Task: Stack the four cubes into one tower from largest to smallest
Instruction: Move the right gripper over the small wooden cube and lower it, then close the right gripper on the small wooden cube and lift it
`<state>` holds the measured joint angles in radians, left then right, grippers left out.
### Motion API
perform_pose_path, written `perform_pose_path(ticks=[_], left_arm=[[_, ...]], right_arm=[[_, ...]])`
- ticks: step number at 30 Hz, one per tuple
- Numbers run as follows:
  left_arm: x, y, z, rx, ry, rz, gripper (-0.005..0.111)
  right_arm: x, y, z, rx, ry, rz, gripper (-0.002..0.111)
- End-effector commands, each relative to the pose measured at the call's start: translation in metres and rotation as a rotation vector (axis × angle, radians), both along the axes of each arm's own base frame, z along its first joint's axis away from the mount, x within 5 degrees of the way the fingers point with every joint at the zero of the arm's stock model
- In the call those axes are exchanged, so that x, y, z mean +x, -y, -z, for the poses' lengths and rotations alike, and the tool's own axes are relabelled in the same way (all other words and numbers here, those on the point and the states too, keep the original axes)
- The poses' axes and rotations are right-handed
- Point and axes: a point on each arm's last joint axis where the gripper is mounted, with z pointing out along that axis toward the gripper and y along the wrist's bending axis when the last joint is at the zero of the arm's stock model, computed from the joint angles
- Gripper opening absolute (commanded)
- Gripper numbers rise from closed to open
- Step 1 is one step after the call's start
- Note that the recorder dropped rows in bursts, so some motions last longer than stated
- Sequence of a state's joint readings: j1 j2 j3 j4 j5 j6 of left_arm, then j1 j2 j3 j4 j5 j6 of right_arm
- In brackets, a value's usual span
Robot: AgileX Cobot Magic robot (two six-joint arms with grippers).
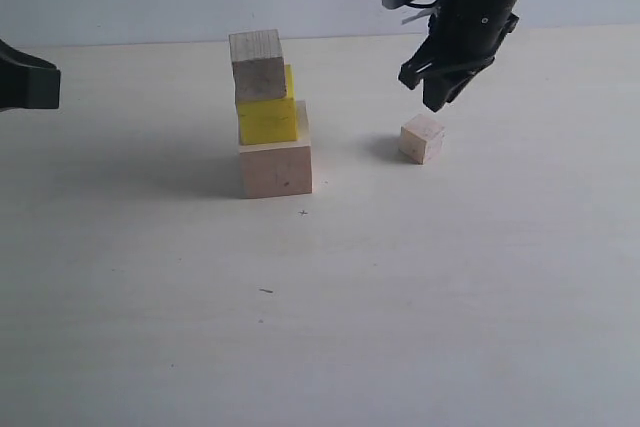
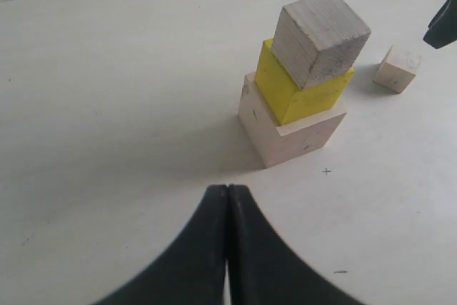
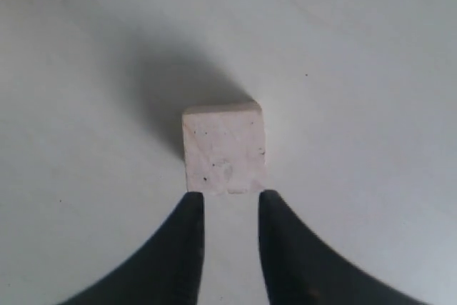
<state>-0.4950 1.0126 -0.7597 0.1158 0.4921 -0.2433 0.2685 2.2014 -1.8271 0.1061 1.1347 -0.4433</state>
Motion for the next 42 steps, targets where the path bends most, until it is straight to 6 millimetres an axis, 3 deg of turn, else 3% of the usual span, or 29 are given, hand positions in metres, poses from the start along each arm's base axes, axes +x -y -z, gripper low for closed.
perform_pose_path(ticks=[1, 5, 13, 31, 42], left_arm=[[0.000, 0.001, 0.001, 0.009, 0.001, 0.009, 0.000], [0.000, 0.001, 0.001, 0.009, 0.001, 0.009, 0.000], [-0.001, 0.001, 0.002, 0.011, -0.002, 0.009, 0.000], [-0.001, 0.001, 0.002, 0.032, 0.007, 0.027, 0.000], [-0.001, 0.001, 0.002, 0.032, 0.007, 0.027, 0.000]], right_arm=[[0.007, 0.000, -0.002, 0.003, 0.075, -0.026, 0.052], [0.010, -0.001, 0.000, 0.015, 0.097, -0.014, 0.063], [0.014, -0.004, 0.030, 0.020, 0.045, -0.007, 0.063], [0.019, -0.007, 0.061, 0.033, 0.012, 0.006, 0.063], [0.017, -0.006, 0.067, 0.021, -0.007, -0.049, 0.061]])
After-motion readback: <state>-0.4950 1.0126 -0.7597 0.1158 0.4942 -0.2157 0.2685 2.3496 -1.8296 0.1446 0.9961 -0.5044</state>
